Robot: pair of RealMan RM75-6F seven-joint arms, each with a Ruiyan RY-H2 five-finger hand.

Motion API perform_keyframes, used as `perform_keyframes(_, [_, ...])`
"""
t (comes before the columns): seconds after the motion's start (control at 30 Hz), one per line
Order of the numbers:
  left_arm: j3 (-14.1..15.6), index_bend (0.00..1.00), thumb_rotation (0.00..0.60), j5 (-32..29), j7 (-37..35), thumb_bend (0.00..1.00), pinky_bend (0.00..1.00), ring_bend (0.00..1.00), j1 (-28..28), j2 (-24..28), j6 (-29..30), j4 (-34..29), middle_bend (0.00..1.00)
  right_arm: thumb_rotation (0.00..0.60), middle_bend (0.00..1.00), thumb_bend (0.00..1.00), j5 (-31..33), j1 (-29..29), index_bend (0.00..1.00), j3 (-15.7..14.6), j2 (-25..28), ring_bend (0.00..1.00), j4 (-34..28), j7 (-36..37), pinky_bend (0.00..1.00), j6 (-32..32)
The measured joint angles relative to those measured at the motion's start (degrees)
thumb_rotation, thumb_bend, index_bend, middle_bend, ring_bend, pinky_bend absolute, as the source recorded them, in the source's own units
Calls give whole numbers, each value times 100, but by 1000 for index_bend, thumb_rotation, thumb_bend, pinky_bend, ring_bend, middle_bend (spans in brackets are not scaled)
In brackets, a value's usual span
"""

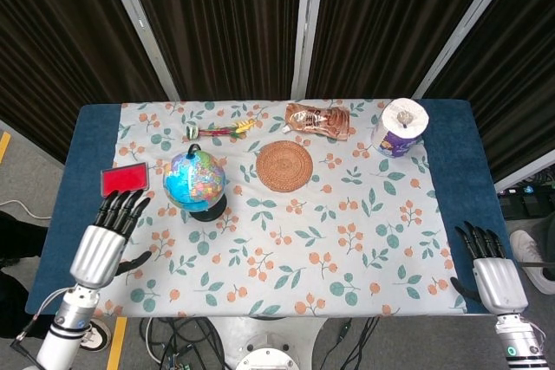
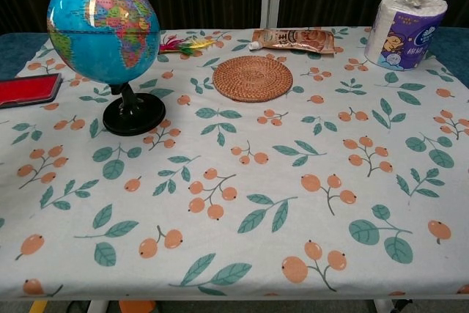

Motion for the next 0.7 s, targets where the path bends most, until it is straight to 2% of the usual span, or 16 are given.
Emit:
perform_keyframes(0.3, [-160, 30, 600, 47, 504, 0, 0, 0, -574, -183, -725, -271, 0, 600, 0, 136, 26, -13, 0, 6, -14, 0, 83, 65, 0, -3])
perform_keyframes(0.7, [-200, 30, 600, -116, 701, 0, 0, 0, -851, -365, -993, -314, 0, 600, 0, 136, 30, -11, 0, 5, -37, 0, 141, 121, 0, -21])
